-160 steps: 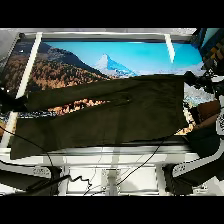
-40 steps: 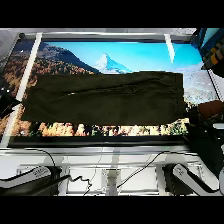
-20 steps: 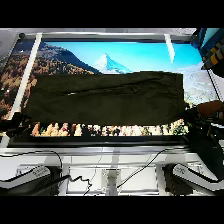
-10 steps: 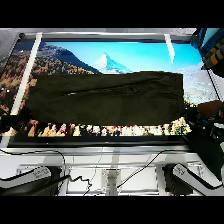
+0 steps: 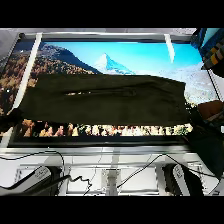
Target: Fold the clothes and pants, and hang the long-sleeved shirts on hangers.
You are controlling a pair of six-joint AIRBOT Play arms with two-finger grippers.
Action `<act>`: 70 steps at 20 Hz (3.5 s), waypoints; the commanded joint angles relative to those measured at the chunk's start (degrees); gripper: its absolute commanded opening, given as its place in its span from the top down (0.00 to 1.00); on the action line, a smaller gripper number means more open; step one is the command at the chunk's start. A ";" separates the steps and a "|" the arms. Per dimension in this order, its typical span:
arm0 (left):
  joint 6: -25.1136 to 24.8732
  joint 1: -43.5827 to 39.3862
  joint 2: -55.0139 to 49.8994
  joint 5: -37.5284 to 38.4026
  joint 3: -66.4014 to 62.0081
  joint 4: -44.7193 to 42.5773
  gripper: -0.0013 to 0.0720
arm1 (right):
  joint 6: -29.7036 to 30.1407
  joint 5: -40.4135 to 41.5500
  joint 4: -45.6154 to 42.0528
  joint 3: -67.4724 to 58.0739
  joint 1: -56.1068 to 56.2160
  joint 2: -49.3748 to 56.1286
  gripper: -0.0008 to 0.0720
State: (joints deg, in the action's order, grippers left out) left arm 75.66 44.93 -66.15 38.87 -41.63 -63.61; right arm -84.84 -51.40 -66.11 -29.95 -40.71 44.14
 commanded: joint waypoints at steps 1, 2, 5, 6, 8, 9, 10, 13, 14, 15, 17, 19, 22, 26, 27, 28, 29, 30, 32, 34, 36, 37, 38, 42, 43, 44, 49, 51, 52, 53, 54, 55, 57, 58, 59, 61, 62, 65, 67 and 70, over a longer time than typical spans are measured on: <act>-0.04 3.34 7.23 2.32 0.00 -4.46 0.96 | -8.28 -8.96 -18.08 -3.39 -0.02 -5.84 0.94; -0.02 3.39 8.94 2.32 0.00 -4.52 0.96 | -8.55 -9.62 -18.25 -4.76 -0.02 -6.78 0.94; -0.02 3.32 11.82 1.33 -0.02 -4.28 0.96 | -9.31 -9.53 -17.68 -8.81 0.00 -7.82 0.94; 0.00 3.32 11.96 -0.46 -0.02 -3.91 0.96 | -10.19 -8.81 -17.25 -9.84 0.04 -7.78 0.94; 0.00 2.75 11.80 -6.34 -0.28 -0.37 0.97 | -12.20 -6.62 -13.84 -11.02 0.04 -7.78 0.94; 0.00 1.46 11.41 -8.46 -1.27 0.50 0.97 | -12.26 -4.92 -11.23 -11.32 0.04 -7.74 0.94; -0.02 -0.39 10.36 -9.01 -3.10 0.09 0.97 | -12.26 -2.71 -8.13 -11.56 0.04 -7.54 0.94; 0.37 -8.46 3.58 -8.92 -12.24 -2.38 0.97 | -13.29 3.41 -0.20 -11.61 0.07 -4.44 0.94; 1.16 -11.63 0.59 -8.55 -15.72 -2.38 0.97 | -13.55 4.09 3.21 -11.61 0.57 -2.36 0.94; 1.09 -14.51 -2.19 -7.74 -18.51 -2.43 0.97 | -13.46 4.94 4.39 -11.61 1.92 -0.07 0.94; 2.23 -17.68 -5.79 -6.34 -21.31 -2.40 0.97 | -13.46 5.38 4.13 -11.58 4.33 4.04 0.94; 7.37 -17.42 -6.38 -2.29 -21.42 -2.84 0.97 | -13.44 5.33 4.00 -11.61 6.01 6.80 0.94; 7.96 -12.90 -4.98 9.92 -21.42 -7.96 0.97 | -12.94 4.24 -1.14 -11.61 6.45 7.08 0.94; 7.93 -3.91 -4.46 32.44 -20.63 -14.80 0.96 | -6.84 -2.97 -10.73 -11.58 6.36 6.58 0.94; 7.93 -1.40 -4.44 36.63 -19.45 -14.78 0.83 | -6.08 -3.63 -11.17 -11.58 6.36 6.58 0.94; 7.96 0.57 -4.46 38.88 -18.18 -14.27 0.45 | -5.49 -3.56 -11.17 -11.58 6.36 6.58 0.94; 8.33 2.19 -4.44 39.47 -16.65 -12.74 0.06 | -5.49 -3.32 -11.15 -11.58 6.36 6.58 0.94; 9.40 3.26 -4.48 38.88 -15.23 -10.88 0.02 | -5.49 -3.26 -11.13 -11.58 6.36 6.58 0.93; 11.21 3.76 -5.25 37.88 -13.33 -7.45 0.02 | -5.51 -3.43 -11.08 -11.58 6.36 6.58 0.94; 15.72 3.50 -6.93 37.73 -13.16 -5.16 0.02 | -5.51 -3.74 -11.08 -11.58 6.36 6.58 0.94; 20.04 3.50 -8.57 37.24 -13.16 -3.98 0.02 | -5.53 -4.57 -11.04 -11.58 6.36 6.58 0.94; 23.12 3.43 -9.35 36.81 -13.16 -3.98 0.02 | -5.53 -5.07 -11.04 -11.58 6.36 6.58 0.94; 25.00 3.21 -10.12 36.26 -13.16 -3.96 0.03 | -5.51 -5.64 -11.04 -11.58 6.36 6.58 0.94; 27.80 -0.87 -13.99 35.26 -13.16 -3.82 0.14 | -5.51 -6.45 -11.06 -11.58 6.36 6.58 0.94; 28.76 -2.23 -14.99 34.69 -13.16 -3.82 0.17 | -5.53 -6.47 -11.06 -11.58 6.36 6.58 0.94; 29.70 -3.65 -15.96 33.77 -13.16 -3.82 0.17 | -5.53 -6.51 -11.06 -11.58 6.36 6.58 0.94; 31.61 -7.08 -18.62 31.91 -13.16 -4.57 0.52 | -5.51 -6.51 -11.06 -11.58 6.36 6.58 0.94; 31.21 -7.02 -18.12 31.74 -13.31 -4.90 0.76 | -5.51 -6.49 -11.04 -11.58 6.36 6.58 0.94; 29.73 -6.78 -17.57 31.23 -13.64 -4.90 0.93 | -5.51 -6.51 -11.02 -11.58 6.36 6.58 0.94; 28.00 -6.60 -16.94 30.60 -14.43 -4.85 0.96 | -5.53 -6.51 -10.86 -11.61 6.36 6.56 0.94; 26.45 -6.60 -16.31 30.16 -15.87 -4.87 0.96 | -5.53 -6.60 -10.60 -11.61 6.36 6.49 0.94; 24.68 -6.62 -15.69 29.88 -17.77 -4.85 0.96 | -5.53 -6.78 -10.32 -11.61 6.36 6.29 0.94; 20.83 -6.60 -13.94 29.05 -23.12 -4.85 0.96 | -5.53 -7.23 -9.03 -11.78 6.36 5.03 0.94; 19.80 -6.54 -12.94 28.37 -25.99 -4.87 0.96 | -5.53 -7.74 -8.50 -12.41 6.36 4.17 0.94; 19.43 -6.47 -11.82 27.17 -29.11 -4.85 0.96 | -5.55 -8.44 -7.78 -13.51 6.36 3.04 0.94; 19.43 -6.54 -9.64 23.54 -33.88 -4.15 0.96 | -6.14 -9.64 -7.02 -16.24 6.36 0.57 0.94; 19.43 -6.71 -8.72 21.35 -35.15 -2.34 0.96 | -7.56 -9.77 -6.64 -17.57 6.36 -0.52 0.94; 19.43 -7.76 -7.06 14.34 -35.74 3.78 0.96 | -10.82 -7.13 -2.14 -20.68 6.36 -2.91 0.94; 19.43 -9.07 -7.82 11.39 -35.71 3.69 0.96 | -13.40 -1.57 0.52 -20.98 6.43 -2.56 0.94; 19.43 -11.69 -10.82 7.82 -35.71 3.72 0.96 | -18.49 6.95 3.41 -20.98 8.41 1.42 0.94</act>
State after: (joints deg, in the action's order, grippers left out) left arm 95.33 35.18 -75.40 51.88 -76.86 -61.12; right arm -98.61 -52.47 -66.57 -50.30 -33.61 43.46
